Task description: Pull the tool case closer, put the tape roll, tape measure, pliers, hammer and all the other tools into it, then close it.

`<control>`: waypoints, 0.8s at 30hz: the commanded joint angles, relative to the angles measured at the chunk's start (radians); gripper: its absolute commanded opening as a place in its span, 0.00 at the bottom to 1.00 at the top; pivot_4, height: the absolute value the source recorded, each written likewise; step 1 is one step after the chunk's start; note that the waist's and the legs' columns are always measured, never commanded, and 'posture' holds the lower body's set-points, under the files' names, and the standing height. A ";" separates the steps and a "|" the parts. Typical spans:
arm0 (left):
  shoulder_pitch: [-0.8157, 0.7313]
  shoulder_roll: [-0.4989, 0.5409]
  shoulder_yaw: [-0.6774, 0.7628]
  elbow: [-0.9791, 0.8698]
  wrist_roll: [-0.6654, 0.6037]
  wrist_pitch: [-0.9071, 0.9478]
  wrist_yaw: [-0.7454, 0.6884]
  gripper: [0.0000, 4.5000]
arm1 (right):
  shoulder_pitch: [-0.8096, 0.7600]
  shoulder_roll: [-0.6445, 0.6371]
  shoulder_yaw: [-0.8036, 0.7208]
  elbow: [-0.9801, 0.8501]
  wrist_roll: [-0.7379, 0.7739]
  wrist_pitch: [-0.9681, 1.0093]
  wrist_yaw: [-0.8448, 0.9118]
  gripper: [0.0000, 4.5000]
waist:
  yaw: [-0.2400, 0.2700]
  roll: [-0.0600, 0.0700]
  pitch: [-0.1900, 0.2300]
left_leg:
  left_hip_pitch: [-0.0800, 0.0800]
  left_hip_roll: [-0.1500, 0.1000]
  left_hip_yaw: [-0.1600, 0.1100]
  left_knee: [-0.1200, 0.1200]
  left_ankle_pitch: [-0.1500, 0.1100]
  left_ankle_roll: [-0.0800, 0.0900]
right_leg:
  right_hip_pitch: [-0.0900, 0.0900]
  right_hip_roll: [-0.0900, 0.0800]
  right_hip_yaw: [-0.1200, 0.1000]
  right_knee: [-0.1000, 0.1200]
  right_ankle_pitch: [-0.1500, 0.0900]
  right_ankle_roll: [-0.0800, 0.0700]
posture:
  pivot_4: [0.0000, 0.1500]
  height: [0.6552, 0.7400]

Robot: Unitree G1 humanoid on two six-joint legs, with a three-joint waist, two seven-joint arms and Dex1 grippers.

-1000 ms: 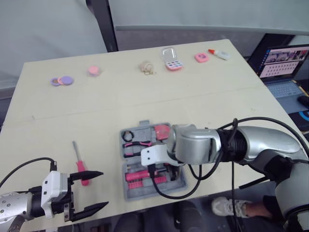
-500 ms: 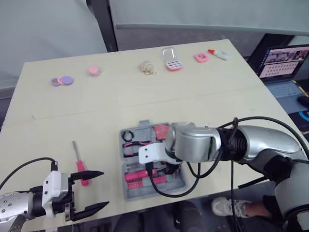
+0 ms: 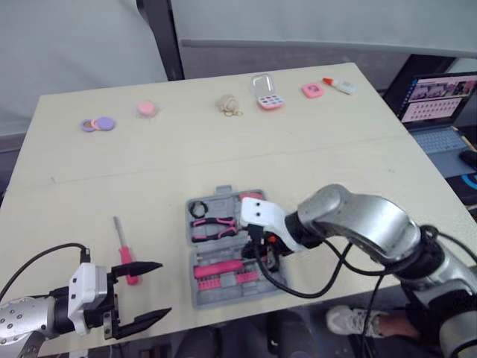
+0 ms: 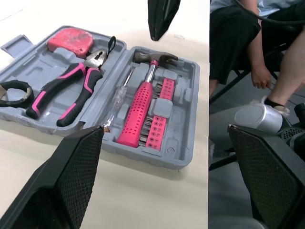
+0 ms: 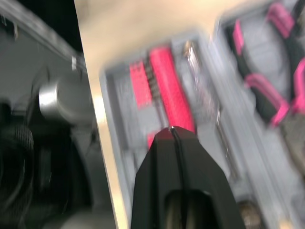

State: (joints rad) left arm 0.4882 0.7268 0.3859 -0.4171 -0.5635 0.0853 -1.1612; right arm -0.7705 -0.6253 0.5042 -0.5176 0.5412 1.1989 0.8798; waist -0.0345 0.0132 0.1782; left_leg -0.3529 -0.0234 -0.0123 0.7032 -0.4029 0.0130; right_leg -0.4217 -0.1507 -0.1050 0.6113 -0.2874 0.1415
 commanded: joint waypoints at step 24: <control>-0.034 0.005 0.014 0.014 0.001 -0.013 -0.012 1.00 | 0.258 0.105 0.058 0.396 -0.305 -0.847 0.266 0.01 | 0.007 -0.002 -0.001 | 0.004 0.001 -0.004 0.001 0.000 0.000 | 0.009 0.001 -0.004 -0.005 0.000 0.000 | 1.00 1.00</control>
State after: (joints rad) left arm 0.4419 0.7286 0.3844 -0.3825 -0.5621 0.0863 -1.1712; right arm -0.5213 -0.5312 0.5656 -0.1150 0.2413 0.3726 1.1329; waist -0.0280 0.0108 0.1768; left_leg -0.3486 -0.0228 -0.0164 0.7042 -0.4030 0.0132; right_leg -0.4126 -0.1501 -0.1092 0.6065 -0.2873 0.1414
